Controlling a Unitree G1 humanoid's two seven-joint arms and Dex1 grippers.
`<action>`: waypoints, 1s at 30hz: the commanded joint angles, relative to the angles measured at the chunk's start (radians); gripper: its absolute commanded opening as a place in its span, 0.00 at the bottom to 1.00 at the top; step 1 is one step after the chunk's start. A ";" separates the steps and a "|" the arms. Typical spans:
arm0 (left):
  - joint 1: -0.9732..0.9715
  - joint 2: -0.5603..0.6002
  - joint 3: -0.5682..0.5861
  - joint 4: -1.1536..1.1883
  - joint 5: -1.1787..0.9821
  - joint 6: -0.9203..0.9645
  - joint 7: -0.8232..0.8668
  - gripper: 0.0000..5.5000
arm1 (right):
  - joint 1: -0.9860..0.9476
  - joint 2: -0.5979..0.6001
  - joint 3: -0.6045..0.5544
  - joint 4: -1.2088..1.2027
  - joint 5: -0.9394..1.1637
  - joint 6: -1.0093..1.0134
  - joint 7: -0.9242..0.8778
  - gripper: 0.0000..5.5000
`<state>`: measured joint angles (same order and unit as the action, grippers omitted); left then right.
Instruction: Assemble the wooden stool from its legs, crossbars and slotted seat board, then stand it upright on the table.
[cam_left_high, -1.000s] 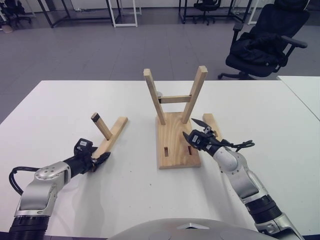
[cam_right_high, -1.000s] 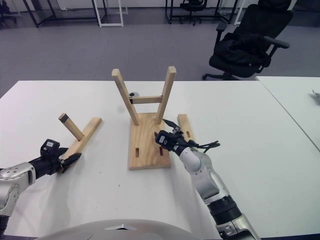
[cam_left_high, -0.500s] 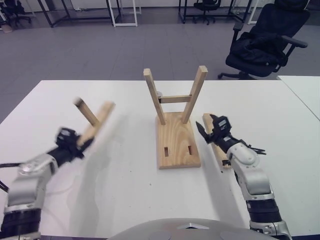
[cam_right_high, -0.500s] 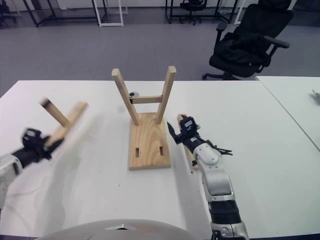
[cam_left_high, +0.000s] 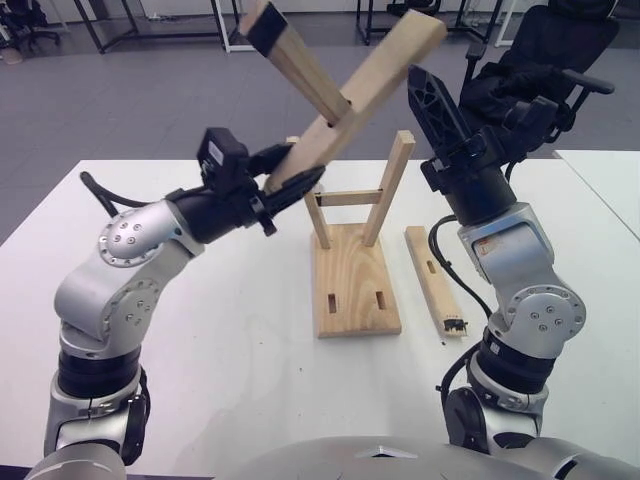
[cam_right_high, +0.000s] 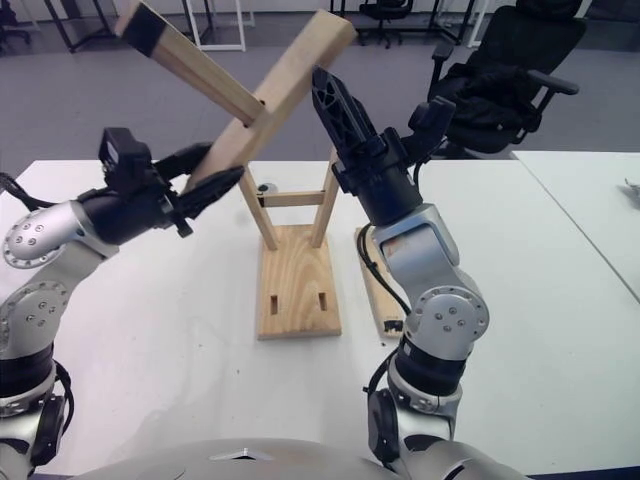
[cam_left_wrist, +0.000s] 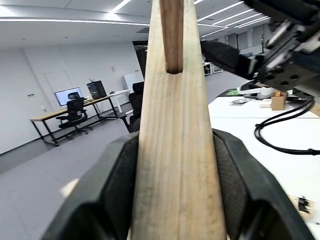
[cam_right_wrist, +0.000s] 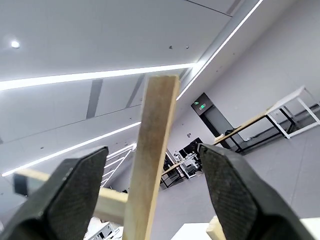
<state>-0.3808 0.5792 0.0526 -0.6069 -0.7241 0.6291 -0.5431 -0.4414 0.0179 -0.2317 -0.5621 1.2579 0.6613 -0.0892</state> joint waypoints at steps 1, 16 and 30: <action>-0.010 -0.004 -0.037 -0.023 0.002 0.004 -0.025 0.37 | 0.000 0.002 0.006 0.023 0.059 -0.029 -0.044 0.61; 0.078 0.044 -0.108 0.004 0.155 -0.068 -0.139 0.44 | 0.109 -0.135 -0.005 0.057 0.381 -0.059 -0.285 0.20; 0.398 -0.082 0.006 0.174 0.214 -0.193 -0.034 0.83 | 0.557 -0.336 -0.021 -0.099 0.113 -0.037 -0.266 0.19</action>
<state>-0.0093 0.5156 0.0579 -0.4671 -0.5427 0.4575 -0.6012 0.0948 -0.2959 -0.2662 -0.6464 1.4133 0.6139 -0.3652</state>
